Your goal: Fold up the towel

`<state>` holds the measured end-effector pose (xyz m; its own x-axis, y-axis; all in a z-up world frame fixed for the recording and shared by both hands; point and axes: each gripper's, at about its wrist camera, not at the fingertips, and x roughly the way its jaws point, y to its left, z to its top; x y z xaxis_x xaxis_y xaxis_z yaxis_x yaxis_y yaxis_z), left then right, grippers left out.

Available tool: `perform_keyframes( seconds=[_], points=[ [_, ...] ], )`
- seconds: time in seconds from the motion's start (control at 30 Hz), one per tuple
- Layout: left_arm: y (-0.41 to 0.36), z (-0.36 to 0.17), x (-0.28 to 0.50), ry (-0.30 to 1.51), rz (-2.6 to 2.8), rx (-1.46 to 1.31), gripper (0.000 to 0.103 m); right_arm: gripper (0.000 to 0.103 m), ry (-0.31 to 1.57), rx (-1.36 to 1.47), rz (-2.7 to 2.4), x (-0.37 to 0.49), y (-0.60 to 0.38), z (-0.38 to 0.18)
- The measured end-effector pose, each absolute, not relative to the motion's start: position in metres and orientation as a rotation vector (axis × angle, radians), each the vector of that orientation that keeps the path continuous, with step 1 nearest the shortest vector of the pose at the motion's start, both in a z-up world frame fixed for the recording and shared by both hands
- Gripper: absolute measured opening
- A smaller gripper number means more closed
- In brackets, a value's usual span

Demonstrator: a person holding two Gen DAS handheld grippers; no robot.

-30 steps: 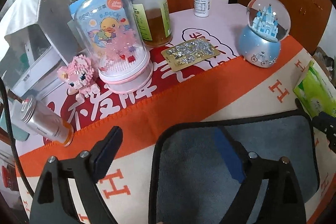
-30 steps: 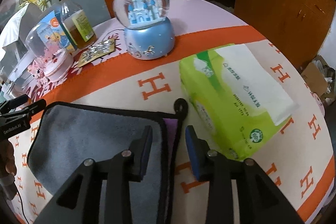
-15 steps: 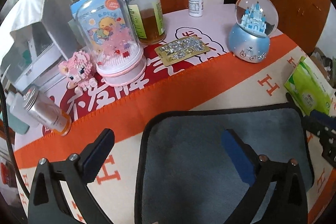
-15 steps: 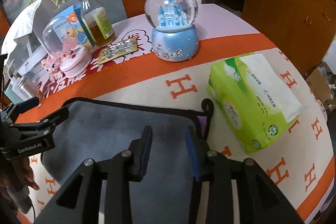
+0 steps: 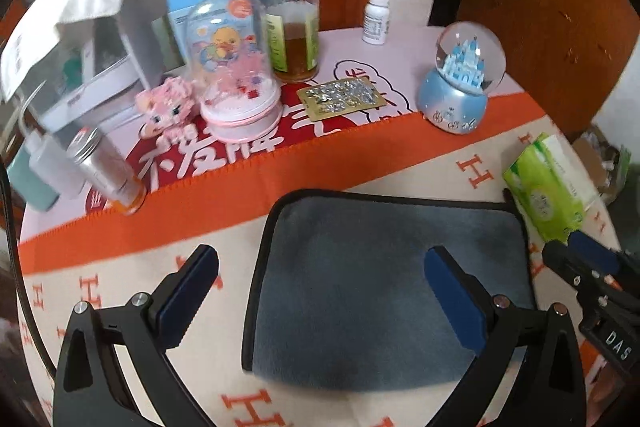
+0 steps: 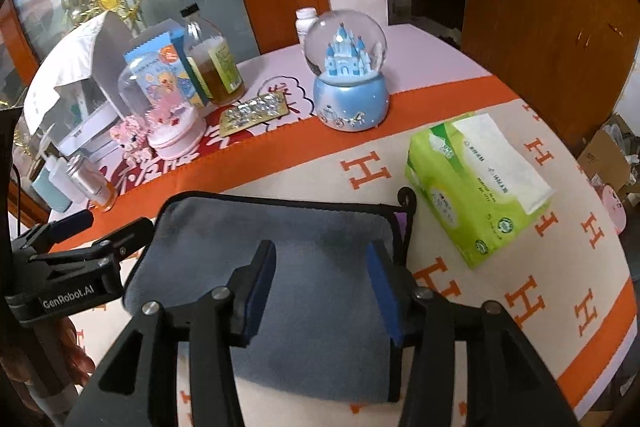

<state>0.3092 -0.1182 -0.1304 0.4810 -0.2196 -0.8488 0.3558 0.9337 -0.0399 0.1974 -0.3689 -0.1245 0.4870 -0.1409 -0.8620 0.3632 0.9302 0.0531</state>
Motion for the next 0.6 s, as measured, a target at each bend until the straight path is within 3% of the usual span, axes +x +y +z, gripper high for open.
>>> perform_keyframes(
  seconds=[0.6],
  points=[
    [-0.025,-0.041,0.184,0.989,-0.234,0.014,0.102,0.048,0.933,0.208,-0.173,0.121,-0.303,-0.042]
  ],
)
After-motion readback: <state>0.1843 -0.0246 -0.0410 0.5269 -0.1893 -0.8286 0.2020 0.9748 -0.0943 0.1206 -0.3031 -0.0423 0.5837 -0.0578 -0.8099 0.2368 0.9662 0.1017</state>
